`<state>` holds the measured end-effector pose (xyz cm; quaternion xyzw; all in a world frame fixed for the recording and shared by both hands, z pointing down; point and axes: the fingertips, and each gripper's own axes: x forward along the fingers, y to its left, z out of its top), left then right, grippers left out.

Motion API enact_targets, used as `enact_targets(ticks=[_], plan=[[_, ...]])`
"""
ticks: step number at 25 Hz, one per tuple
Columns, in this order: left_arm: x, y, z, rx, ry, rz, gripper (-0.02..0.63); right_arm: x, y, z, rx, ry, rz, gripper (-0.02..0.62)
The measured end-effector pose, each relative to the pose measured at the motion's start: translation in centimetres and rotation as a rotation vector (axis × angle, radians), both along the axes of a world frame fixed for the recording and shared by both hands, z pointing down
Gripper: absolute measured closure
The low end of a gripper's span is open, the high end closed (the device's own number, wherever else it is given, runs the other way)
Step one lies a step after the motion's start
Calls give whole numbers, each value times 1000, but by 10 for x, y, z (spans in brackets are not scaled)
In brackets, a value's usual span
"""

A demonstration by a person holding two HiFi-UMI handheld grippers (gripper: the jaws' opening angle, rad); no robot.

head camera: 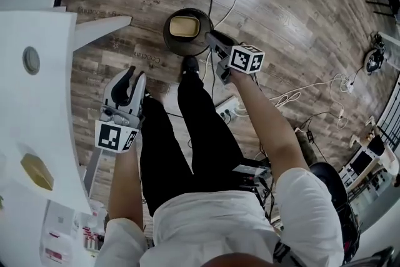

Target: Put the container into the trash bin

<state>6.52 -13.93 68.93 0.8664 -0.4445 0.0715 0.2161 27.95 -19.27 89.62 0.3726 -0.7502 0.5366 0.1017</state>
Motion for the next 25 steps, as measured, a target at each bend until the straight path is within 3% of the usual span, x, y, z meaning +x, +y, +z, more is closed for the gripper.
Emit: enact_targets(ticks=[7, 13, 16, 19, 25], plan=[[-38, -6, -98, 144, -34, -74, 514, -61, -63, -224, 549, -21, -211, 476], [-58, 6, -181, 208, -34, -168, 514, -71, -66, -390, 860, 22, -246, 476], [-72, 9, -229, 269, -51, -223, 514, -75, -65, -453, 1051, 98, -268, 472], [-92, 18, -281, 323, -79, -286, 514, -87, -56, -509, 1162, 89, -285, 471], [-117, 64, -367, 356, -147, -390, 512, -93, -22, -603, 1247, -6, -287, 471]])
